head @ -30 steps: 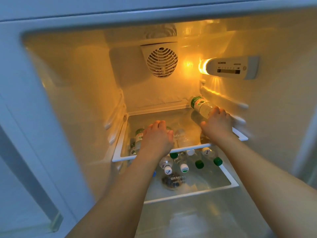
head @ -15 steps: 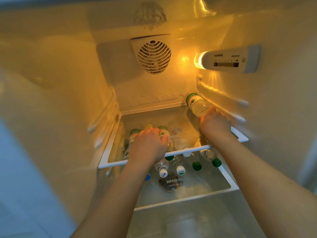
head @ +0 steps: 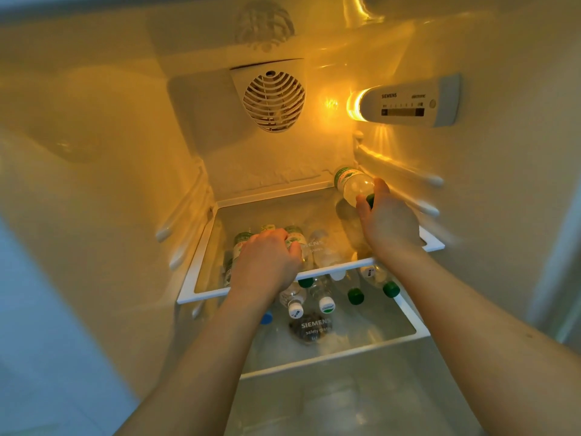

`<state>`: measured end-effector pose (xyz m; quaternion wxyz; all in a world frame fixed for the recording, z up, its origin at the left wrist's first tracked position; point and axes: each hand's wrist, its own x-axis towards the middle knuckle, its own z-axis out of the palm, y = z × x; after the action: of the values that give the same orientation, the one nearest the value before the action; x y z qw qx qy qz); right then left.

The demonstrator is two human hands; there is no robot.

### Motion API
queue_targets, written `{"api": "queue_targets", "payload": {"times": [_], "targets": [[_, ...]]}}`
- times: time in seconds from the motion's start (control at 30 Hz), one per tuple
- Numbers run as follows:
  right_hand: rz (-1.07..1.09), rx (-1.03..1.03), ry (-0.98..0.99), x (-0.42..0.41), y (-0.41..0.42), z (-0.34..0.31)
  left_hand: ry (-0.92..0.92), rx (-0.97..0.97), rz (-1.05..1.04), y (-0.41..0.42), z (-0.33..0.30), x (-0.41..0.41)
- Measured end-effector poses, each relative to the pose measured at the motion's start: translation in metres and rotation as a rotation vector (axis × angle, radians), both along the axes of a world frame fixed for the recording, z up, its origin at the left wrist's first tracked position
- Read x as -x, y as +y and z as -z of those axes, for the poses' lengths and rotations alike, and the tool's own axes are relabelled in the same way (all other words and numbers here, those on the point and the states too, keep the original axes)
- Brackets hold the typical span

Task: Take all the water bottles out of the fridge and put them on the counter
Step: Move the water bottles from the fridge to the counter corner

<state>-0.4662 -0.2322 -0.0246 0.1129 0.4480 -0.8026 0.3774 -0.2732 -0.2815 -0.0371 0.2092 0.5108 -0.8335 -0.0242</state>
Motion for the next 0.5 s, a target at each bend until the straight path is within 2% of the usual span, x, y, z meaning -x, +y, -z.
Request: {"api": "queue_targets", "payload": {"times": [0.2,0.37,0.5], "targets": [[-0.027,0.212,-0.041,-0.03,0.048,-0.005,0.057,-0.003,0.081,0.013,-0.015,-0.016],[-0.032,0.356,0.047,-0.05,0.083,-0.03,0.174,0.156,0.125,0.045,-0.015,-0.036],[0.005,0.478,0.103,-0.076,0.12,-0.035,0.361,0.265,0.215,0.078,0.001,-0.05]]}}
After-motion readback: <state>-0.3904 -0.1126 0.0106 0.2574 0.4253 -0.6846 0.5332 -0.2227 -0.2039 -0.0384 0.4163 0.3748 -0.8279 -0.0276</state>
